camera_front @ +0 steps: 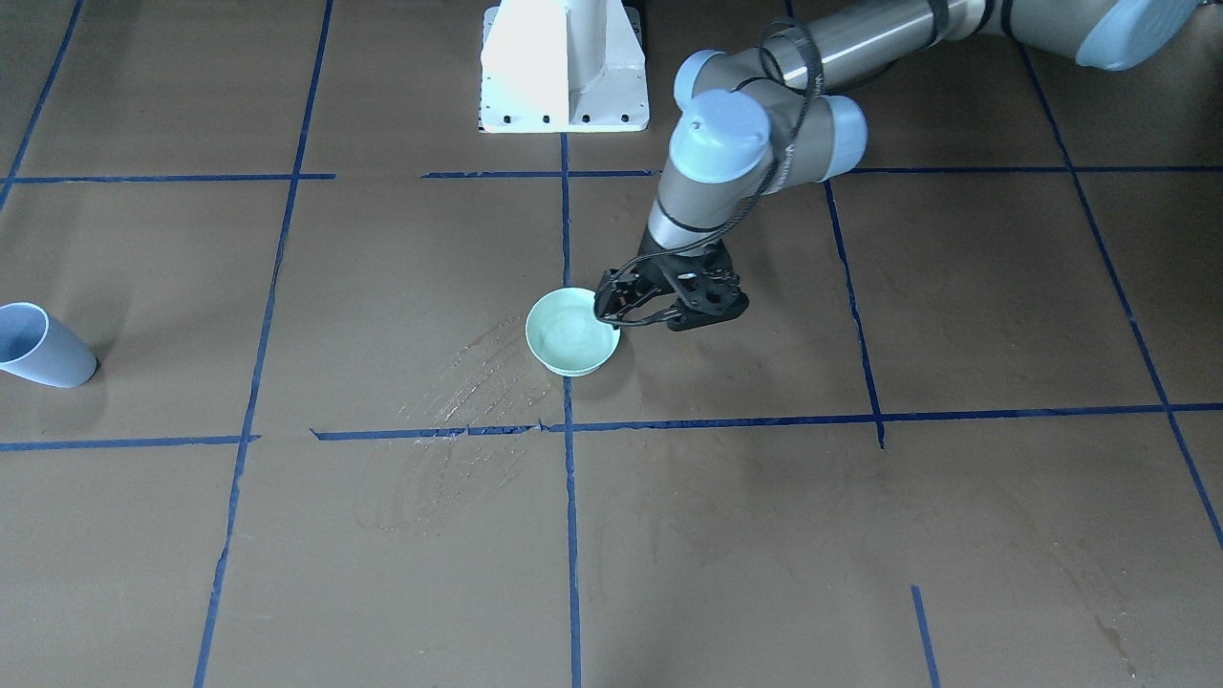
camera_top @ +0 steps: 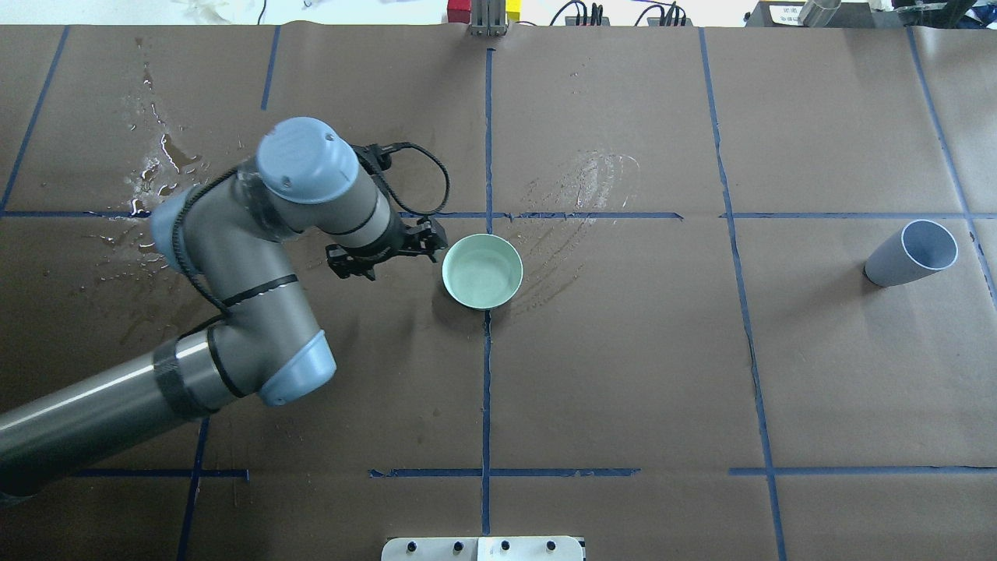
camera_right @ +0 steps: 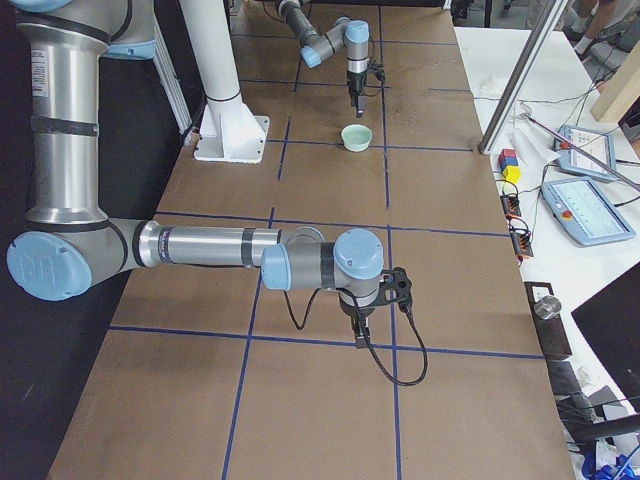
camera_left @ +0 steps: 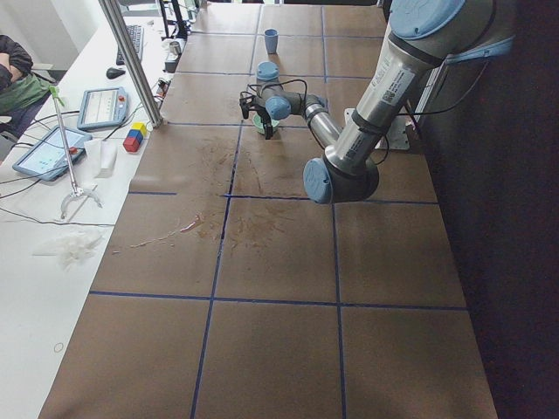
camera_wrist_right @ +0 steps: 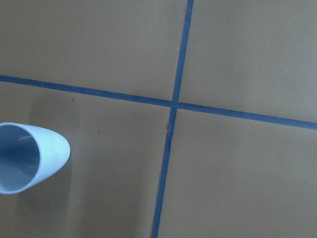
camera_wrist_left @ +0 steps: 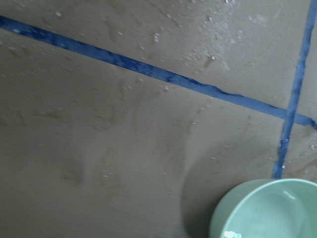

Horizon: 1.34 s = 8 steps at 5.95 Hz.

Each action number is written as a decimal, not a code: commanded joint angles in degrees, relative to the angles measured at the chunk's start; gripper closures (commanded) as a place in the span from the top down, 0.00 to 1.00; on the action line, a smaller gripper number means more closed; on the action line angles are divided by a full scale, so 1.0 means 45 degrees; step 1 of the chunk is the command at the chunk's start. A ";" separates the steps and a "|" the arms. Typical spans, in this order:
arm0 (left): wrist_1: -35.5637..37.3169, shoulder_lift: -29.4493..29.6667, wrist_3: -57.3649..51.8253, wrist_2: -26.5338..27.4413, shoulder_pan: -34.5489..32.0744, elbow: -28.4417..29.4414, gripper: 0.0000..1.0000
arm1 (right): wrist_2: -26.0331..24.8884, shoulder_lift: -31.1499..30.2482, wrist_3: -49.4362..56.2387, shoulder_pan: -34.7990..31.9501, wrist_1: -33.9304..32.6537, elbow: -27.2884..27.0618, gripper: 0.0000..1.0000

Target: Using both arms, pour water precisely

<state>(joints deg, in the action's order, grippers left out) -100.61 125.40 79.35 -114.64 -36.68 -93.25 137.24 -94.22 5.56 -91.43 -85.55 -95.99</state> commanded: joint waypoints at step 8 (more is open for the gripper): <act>0.2807 -0.2632 -0.4957 -0.0990 -0.2199 -0.3204 1.00 | -0.2443 -0.1941 -0.9385 0.5271 0.2812 -0.6109 0.99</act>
<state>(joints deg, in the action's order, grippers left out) -88.00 113.28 56.87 -119.09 -46.63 -107.63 130.13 -98.95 -29.58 -71.42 -81.19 -121.24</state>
